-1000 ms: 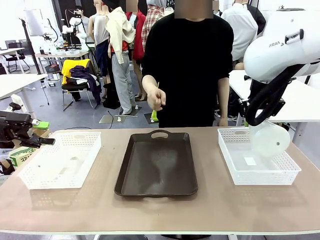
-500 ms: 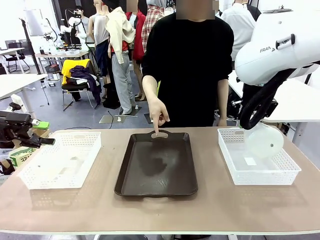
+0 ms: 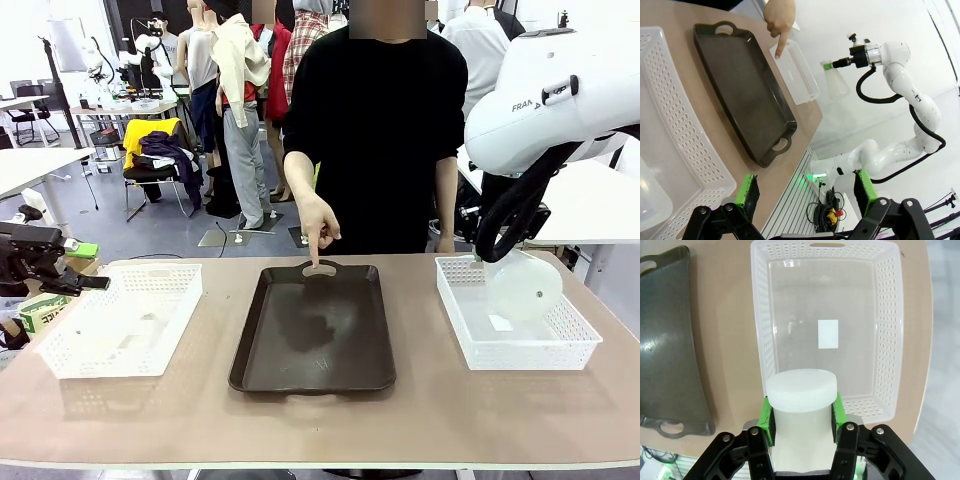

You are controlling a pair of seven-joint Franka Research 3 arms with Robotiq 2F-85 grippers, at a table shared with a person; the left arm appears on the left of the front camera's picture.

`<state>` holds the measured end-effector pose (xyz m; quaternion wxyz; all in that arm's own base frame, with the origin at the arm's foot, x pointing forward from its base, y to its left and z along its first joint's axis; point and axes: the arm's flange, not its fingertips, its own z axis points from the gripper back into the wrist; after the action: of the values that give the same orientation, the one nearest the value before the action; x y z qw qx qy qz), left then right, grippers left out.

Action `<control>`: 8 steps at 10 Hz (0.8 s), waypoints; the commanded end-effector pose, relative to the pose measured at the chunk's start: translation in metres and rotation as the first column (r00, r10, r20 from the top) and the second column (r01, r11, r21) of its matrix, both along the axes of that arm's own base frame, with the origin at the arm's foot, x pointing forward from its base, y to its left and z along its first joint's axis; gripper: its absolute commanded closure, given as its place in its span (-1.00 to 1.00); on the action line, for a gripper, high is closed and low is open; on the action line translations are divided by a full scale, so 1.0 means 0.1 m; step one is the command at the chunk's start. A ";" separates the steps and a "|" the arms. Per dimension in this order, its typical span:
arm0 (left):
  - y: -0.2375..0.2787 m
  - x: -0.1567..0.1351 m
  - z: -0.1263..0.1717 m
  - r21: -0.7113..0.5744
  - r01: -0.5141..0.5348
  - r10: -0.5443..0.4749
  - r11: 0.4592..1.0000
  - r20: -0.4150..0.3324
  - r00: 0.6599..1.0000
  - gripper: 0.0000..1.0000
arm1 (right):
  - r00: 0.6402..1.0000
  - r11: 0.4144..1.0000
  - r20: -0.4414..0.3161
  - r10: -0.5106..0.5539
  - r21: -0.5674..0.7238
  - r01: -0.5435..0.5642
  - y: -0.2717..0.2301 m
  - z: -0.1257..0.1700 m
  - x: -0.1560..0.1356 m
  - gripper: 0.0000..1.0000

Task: Prepare the laboratory tools.
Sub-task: While moving the picked Big flask to the Handle tray indicated by the person, stop as directed by the person.

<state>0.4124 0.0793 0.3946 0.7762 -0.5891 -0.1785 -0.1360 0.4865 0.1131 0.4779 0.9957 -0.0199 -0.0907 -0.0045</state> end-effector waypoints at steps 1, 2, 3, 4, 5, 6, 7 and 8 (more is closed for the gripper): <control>0.00 0.00 0.02 -0.012 -0.004 0.004 1.000 0.006 1.000 -1.00 | 1.000 1.000 0.004 -0.001 -0.001 0.001 0.00 0.02 -0.03 1.00; 0.00 0.00 0.02 -0.012 -0.004 0.004 1.000 0.006 1.000 -1.00 | 1.000 1.000 0.004 -0.001 -0.001 0.001 0.00 0.02 -0.03 1.00; 0.00 0.00 0.02 -0.012 -0.004 0.004 1.000 0.006 1.000 -1.00 | 1.000 1.000 0.004 -0.001 -0.001 0.001 0.00 0.02 -0.03 1.00; 0.00 0.00 0.02 -0.012 -0.004 0.004 1.000 0.006 1.000 -1.00 | 1.000 1.000 0.003 0.000 0.000 0.000 0.00 0.02 0.00 1.00; 0.00 0.00 0.02 -0.012 -0.004 0.004 1.000 0.006 1.000 -1.00 | 0.998 0.997 -0.018 0.068 -0.044 -0.069 0.21 0.14 -0.03 1.00; 0.00 0.00 0.02 -0.012 -0.004 0.004 1.000 0.006 1.000 -1.00 | 0.988 0.987 -0.004 0.155 -0.045 -0.155 0.44 0.25 -0.01 1.00; 0.00 0.00 0.02 -0.012 -0.004 0.004 1.000 0.006 1.000 -1.00 | 0.972 0.971 0.007 0.237 -0.042 -0.236 0.68 0.36 -0.01 1.00; 0.00 0.00 0.02 -0.012 -0.004 0.004 1.000 0.006 1.000 -1.00 | 0.950 0.950 0.026 0.310 -0.050 -0.309 0.95 0.46 0.00 1.00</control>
<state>0.4125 0.0790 0.3946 0.7762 -0.5891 -0.1784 -0.1363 0.4752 0.1935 0.5153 0.9882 -0.0215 -0.1049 0.1097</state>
